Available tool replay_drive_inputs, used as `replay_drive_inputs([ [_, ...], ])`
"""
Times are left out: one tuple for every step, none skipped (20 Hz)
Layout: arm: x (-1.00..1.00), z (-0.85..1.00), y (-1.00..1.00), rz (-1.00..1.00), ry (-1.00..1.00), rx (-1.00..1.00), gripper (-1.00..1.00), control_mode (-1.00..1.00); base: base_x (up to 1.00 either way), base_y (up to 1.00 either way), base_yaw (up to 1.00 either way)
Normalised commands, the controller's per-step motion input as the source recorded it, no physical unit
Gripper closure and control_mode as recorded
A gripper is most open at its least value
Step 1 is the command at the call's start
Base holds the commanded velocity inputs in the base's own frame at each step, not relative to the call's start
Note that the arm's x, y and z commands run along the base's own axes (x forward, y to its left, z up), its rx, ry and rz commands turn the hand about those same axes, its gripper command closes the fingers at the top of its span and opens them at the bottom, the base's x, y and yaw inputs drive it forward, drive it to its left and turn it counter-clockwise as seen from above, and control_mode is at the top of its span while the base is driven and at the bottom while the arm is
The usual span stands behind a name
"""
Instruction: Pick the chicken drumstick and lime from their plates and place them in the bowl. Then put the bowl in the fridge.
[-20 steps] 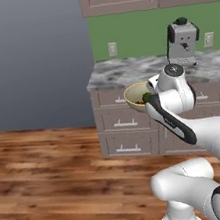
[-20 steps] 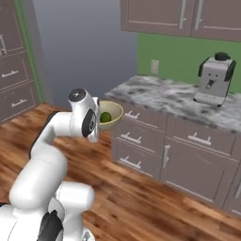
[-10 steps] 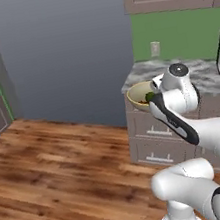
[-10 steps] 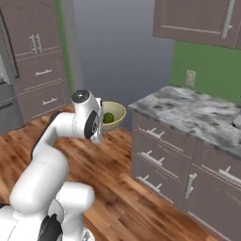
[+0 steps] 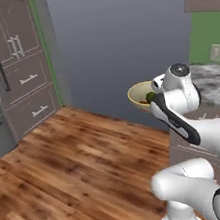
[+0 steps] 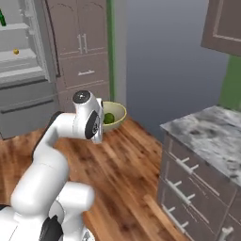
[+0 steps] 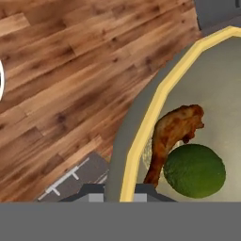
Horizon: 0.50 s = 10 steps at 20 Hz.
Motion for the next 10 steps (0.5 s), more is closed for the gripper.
replay_drive_inputs([
  [0.0, 0.0, 0.0, 0.0, 0.0, 0.0, 1.0, 1.0, 0.76, 0.0, 0.47],
  [0.0, 0.0, 0.0, 0.0, 0.0, 0.0, 1.0, 1.0, 0.75, 0.01, 0.47],
  [0.0, 0.0, 0.0, 0.0, 0.0, 0.0, 1.0, 1.0, 0.75, 0.01, 0.47],
  [0.0, 0.0, 0.0, 0.0, 0.0, 0.0, 1.0, 1.0, 0.77, 0.02, 0.45],
  [0.0, 0.0, 0.0, 0.0, 0.0, 0.0, 1.0, 1.0, 0.78, 0.03, 0.44],
  [0.0, 0.0, 0.0, 0.0, 0.0, 0.0, 1.0, 1.0, 0.8, 0.04, 0.43],
  [0.0, 0.0, 0.0, 0.0, 0.0, 0.0, 1.0, 1.0, 0.79, 0.06, 0.43],
  [0.0, 0.0, 0.0, 0.0, 0.0, 0.0, 1.0, 1.0, 0.8, 0.07, 0.43],
  [0.0, 0.0, 0.0, 0.0, 0.0, 0.0, 1.0, 1.0, 0.8, 0.08, 0.42],
  [0.0, 0.0, 0.0, 0.0, 0.0, 0.0, 1.0, 1.0, 0.81, 0.09, 0.41],
])
